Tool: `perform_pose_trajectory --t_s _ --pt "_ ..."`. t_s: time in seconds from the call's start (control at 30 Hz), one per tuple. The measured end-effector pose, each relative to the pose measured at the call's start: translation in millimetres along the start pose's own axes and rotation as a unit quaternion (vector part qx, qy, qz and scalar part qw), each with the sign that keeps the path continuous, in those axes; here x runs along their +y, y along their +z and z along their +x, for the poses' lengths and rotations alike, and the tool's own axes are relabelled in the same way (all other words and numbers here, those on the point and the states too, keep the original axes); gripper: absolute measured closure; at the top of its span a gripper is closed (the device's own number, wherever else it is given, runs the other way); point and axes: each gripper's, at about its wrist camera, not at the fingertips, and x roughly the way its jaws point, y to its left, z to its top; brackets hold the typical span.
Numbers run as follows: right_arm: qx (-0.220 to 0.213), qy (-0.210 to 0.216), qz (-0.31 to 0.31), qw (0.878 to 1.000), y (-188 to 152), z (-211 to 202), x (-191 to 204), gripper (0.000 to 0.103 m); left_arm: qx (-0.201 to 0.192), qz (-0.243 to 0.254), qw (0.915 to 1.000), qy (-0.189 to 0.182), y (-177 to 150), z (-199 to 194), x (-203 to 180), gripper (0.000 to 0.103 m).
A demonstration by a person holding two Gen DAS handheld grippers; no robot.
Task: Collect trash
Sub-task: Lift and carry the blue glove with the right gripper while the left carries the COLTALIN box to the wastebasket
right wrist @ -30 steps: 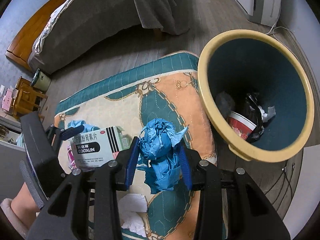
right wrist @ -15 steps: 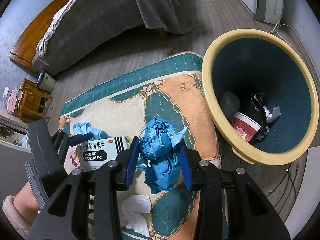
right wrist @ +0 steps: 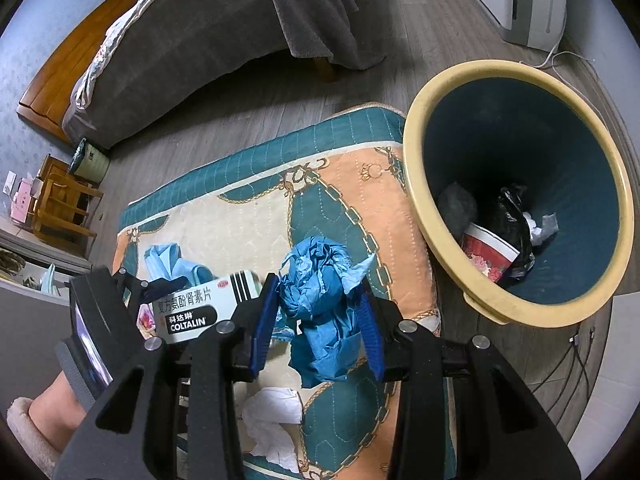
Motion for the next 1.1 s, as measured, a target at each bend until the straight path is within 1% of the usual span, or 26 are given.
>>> perform_pose_trajectory --t_s 0.03,0.13,0.2,0.37,0.53,0.6,0.73,0.87,1.03,1.1 --pt "-0.002 -0.001 0.0 1.0 0 -1 0 0.065 -0.003 -0.009 1.0 0.0 1 -1 4 0.016" --pt "-0.007 0.002 0.003 1.0 1 -3 -1 0.065 -0.01 -0.045 0.9987 -0.022 4 -6 15 0.022" --pt "-0.01 0.002 0.002 1.0 2 -5 -1 0.065 -0.019 -0.059 0.9977 -0.029 6 -9 24 0.024" --pt "-0.026 0.001 0.001 1.0 6 -13 -1 0.065 -0.051 -0.086 0.9948 -0.022 11 -29 31 0.025" --pt "-0.045 0.0 0.001 0.999 11 -24 -4 0.065 -0.094 -0.117 0.9886 -0.019 18 -56 43 0.027" --pt "-0.056 -0.005 -0.001 0.998 14 -30 -5 0.065 -0.11 -0.133 0.9848 -0.019 20 -68 47 0.027" --pt "-0.081 -0.005 -0.002 0.997 19 -46 -6 0.065 -0.14 -0.142 0.9799 0.0 29 -83 54 0.027" --pt "-0.107 -0.007 -0.01 0.994 22 -64 -3 0.065 -0.174 -0.149 0.9732 0.019 38 -102 56 0.027" --pt "-0.127 -0.005 -0.018 0.992 24 -76 0 0.065 -0.207 -0.154 0.9657 0.028 37 -122 54 0.027" --pt "-0.133 -0.004 -0.019 0.991 25 -81 -1 0.065 -0.216 -0.158 0.9632 0.03 40 -123 55 0.027"
